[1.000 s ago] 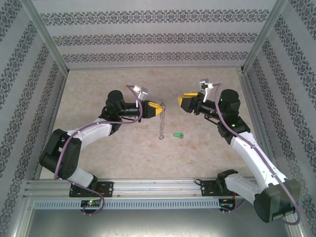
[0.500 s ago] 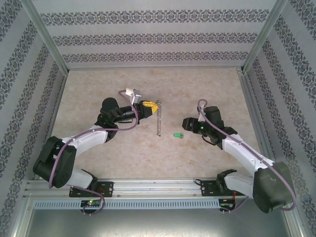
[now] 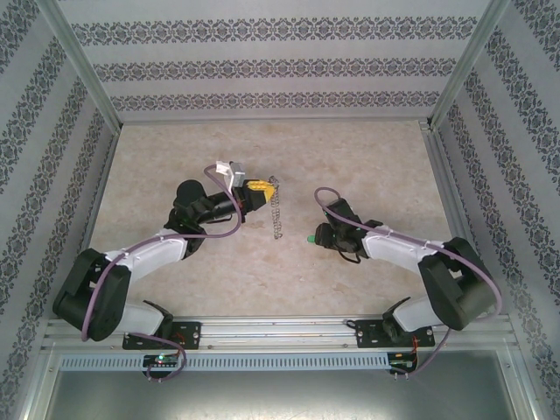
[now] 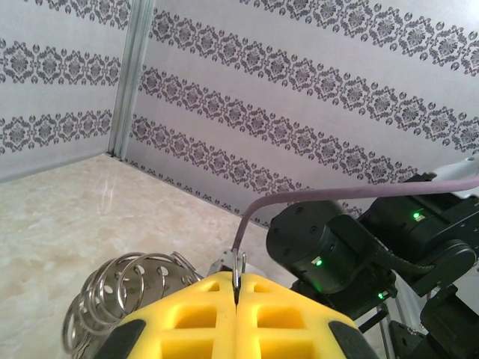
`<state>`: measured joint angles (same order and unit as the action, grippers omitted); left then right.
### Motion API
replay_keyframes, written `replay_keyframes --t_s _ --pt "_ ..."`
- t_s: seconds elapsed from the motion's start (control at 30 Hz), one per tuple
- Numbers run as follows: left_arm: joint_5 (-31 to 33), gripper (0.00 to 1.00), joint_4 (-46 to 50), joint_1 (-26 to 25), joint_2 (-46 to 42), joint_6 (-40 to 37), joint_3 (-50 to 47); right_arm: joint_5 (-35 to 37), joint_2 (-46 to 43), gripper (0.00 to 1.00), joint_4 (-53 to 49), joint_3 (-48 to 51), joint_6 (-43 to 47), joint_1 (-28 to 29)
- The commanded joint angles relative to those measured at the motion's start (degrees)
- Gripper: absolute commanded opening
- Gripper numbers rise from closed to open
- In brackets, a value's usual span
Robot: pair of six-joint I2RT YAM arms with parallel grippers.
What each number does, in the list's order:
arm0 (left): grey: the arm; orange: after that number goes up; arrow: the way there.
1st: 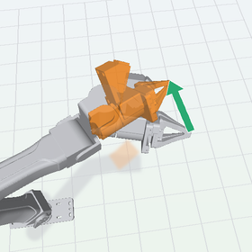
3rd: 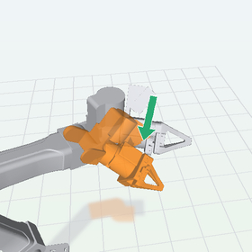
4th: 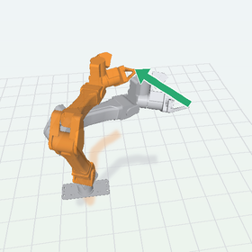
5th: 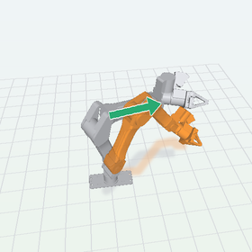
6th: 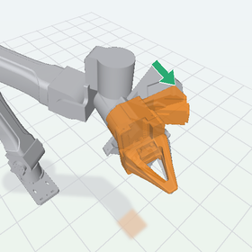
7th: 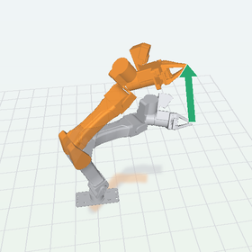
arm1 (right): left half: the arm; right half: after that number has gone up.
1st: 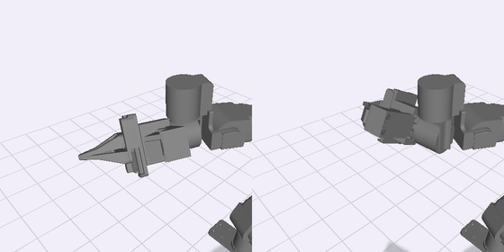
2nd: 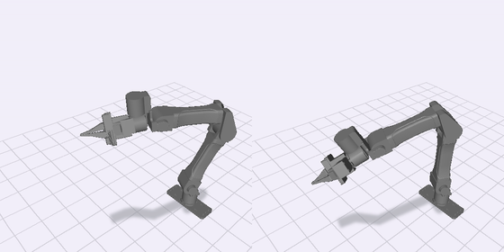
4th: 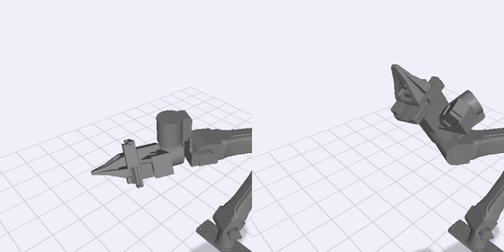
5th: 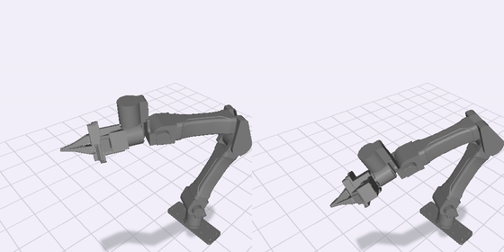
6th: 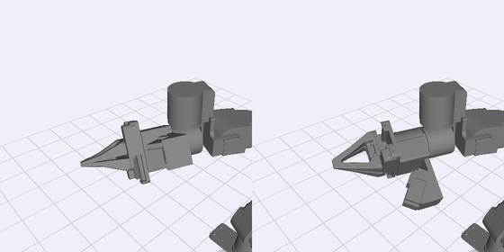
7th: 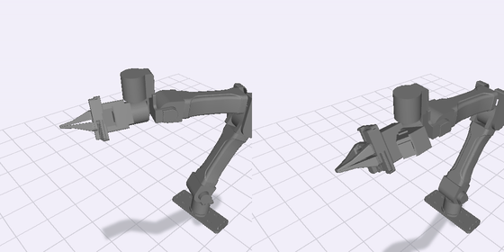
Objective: Put the keys on the keyring
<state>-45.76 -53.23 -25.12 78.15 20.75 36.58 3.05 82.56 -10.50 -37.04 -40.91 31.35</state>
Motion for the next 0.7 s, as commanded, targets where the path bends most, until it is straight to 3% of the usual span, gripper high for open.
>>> replay_keyframes --t_s 0.0,0.33,0.67 --pt "0.74 0.00 -4.09 -0.52 -3.14 -2.37 -0.51 4.24 1.62 0.44 -1.02 -2.37 -1.97 1.29" --pt "0.15 0.00 -5.29 -0.59 -3.93 -2.30 -0.89 5.41 6.42 0.39 -2.50 -5.05 -2.34 2.55" --pt "0.08 0.00 -6.18 -0.54 -3.39 -1.90 -0.58 5.66 5.81 0.24 -3.16 -4.32 -2.07 3.27"
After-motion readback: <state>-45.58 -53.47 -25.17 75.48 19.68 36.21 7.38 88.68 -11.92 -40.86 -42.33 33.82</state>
